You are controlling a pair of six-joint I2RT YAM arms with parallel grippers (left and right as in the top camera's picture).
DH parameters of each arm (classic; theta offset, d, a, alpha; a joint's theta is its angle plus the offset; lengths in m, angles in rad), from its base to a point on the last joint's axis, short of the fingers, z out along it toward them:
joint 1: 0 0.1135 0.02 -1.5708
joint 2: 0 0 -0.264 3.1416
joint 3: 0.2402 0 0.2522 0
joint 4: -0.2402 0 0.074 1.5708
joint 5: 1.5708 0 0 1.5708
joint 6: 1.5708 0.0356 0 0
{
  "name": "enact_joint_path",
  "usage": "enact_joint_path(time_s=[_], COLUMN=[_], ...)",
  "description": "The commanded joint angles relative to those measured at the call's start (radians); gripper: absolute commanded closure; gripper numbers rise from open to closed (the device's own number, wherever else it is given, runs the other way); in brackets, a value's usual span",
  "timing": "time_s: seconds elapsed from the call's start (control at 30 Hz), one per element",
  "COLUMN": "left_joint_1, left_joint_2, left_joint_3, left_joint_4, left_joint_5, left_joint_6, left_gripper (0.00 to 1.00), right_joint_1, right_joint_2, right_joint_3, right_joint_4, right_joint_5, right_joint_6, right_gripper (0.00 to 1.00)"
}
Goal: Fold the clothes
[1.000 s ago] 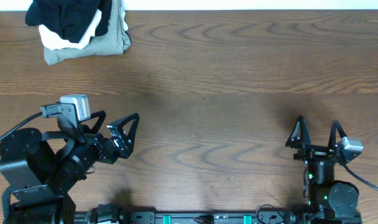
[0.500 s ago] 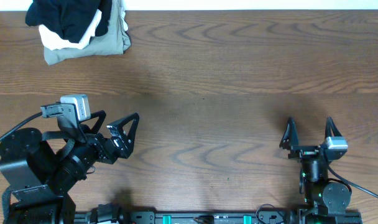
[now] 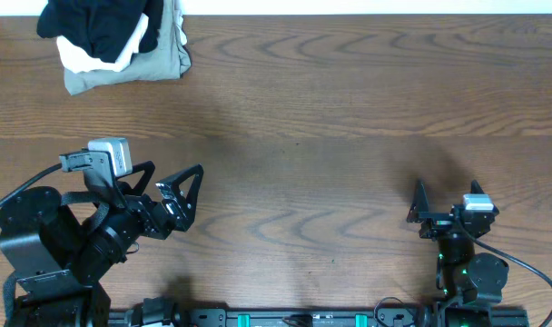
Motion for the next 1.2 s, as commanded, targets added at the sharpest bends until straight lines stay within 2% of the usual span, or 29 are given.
enact_joint_path(time_s=[0.0, 0.83, 0.97, 1.07, 1.17], left_joint_1=[0.001, -0.004, -0.018, -0.063, -0.13], left_joint_2=[0.0, 0.0, 0.0, -0.004, -0.042], left_joint_3=[0.0, 0.0, 0.0, -0.007, -0.063], left_joint_4=[0.003, 0.0, -0.034, -0.103, -0.047], left_joint_5=[0.014, 0.009, -0.027, -0.132, -0.246], left_joint_6=[0.01, 0.01, 0.01, 0.01, 0.009], left_gripper=[0.02, 0.02, 0.02, 0.02, 0.02], right_joint_1=[-0.008, -0.008, -0.008, -0.008, -0.008], right_joint_2=[-0.006, -0.006, -0.006, -0.006, -0.006], right_joint_3=[-0.002, -0.002, -0.002, -0.002, -0.002], right_joint_4=[-0.005, -0.005, -0.005, -0.004, -0.005], right_joint_5=[-0.007, -0.007, -0.007, -0.008, -0.007], right_joint_6=[-0.035, -0.035, -0.035, -0.035, -0.035], right_gripper=[0.01, 0.01, 0.01, 0.01, 0.01])
